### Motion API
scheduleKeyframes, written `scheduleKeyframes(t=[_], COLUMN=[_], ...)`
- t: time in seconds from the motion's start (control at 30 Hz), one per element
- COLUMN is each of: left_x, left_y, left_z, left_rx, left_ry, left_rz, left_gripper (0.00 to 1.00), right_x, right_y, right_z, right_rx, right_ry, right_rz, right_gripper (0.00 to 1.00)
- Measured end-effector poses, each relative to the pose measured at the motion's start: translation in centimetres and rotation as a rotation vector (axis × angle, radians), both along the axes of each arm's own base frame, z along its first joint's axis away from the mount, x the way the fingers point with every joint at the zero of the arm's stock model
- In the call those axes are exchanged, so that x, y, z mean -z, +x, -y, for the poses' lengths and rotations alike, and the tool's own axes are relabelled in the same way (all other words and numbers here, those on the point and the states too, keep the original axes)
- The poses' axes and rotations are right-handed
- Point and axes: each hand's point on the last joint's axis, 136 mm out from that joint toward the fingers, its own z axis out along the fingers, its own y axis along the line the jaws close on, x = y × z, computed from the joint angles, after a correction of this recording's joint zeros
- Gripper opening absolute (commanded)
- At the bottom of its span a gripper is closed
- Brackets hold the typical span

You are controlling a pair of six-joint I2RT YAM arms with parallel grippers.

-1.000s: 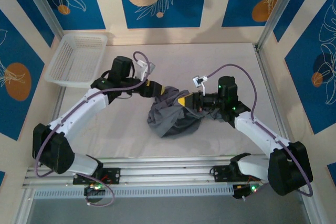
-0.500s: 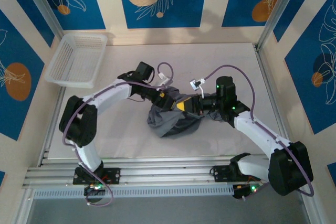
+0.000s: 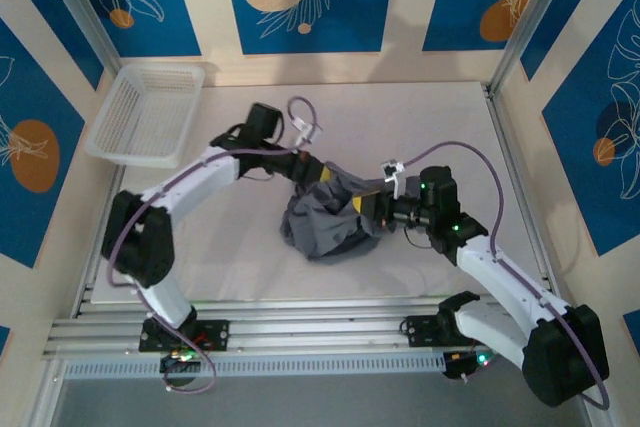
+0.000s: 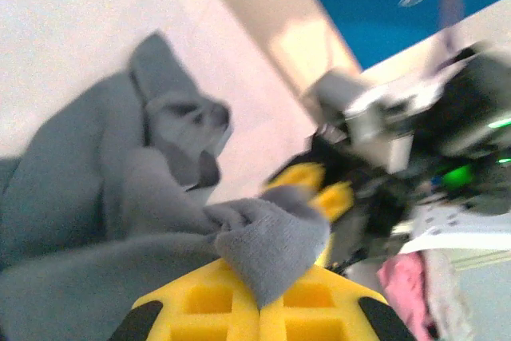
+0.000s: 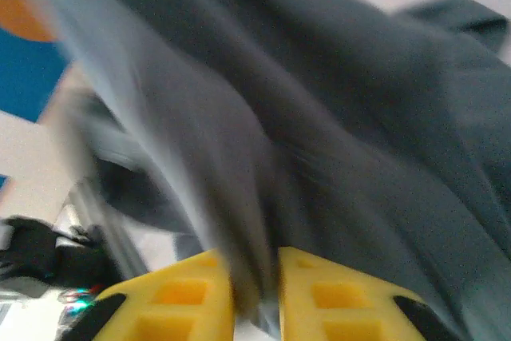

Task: Fold the inside-out t-shirt

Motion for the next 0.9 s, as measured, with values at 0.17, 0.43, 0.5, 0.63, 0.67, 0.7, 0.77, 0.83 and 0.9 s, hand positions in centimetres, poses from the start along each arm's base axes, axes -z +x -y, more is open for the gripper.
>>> scheduleKeyframes(t=[0.17, 0.43, 0.5, 0.63, 0.67, 0.7, 0.77, 0.83, 0.9], left_x=[-3.2, -1.3, -0.7, -0.3, -0.2, -0.2, -0.2, 0.0, 0.0], left_y=[-0.8, -0.3, 0.1, 0.9, 1.1, 1.3, 1.5, 1.5, 1.5], left_z=[0.2, 0.5, 0.6, 0.7, 0.8, 0.8, 0.9, 0.9, 1.0], left_rx=[-0.006, -0.036, -0.048, -0.069, -0.075, -0.080, -0.088, -0.095, -0.095], left_ry=[-0.063, -0.031, -0.011, 0.011, 0.014, 0.015, 0.018, 0.022, 0.023], left_rz=[-0.029, -0.141, -0.161, -0.176, -0.176, -0.177, -0.179, -0.186, -0.192], left_gripper=[0.00, 0.00, 0.00, 0.00, 0.00, 0.00, 0.00, 0.00, 0.00], right_x=[1.2, -7.9, -9.1, -9.8, -9.7, -9.4, -8.6, -7.6, -6.2], right_y=[0.5, 0.1, 0.0, 1.2, 1.7, 2.2, 3.1, 3.9, 4.6], right_z=[1.7, -1.1, -2.9, -5.2, -5.4, -5.4, -5.0, -4.8, -4.8], right_rx=[0.091, 0.050, 0.026, 0.026, 0.045, 0.070, 0.125, 0.160, 0.179], right_ry=[-0.076, 0.039, 0.078, 0.092, 0.083, 0.070, 0.036, 0.004, -0.036], right_rz=[-0.048, 0.198, 0.168, 0.088, 0.066, 0.038, -0.022, -0.072, -0.115], right_gripper=[0.35, 0.19, 0.23, 0.39, 0.39, 0.41, 0.44, 0.48, 0.52])
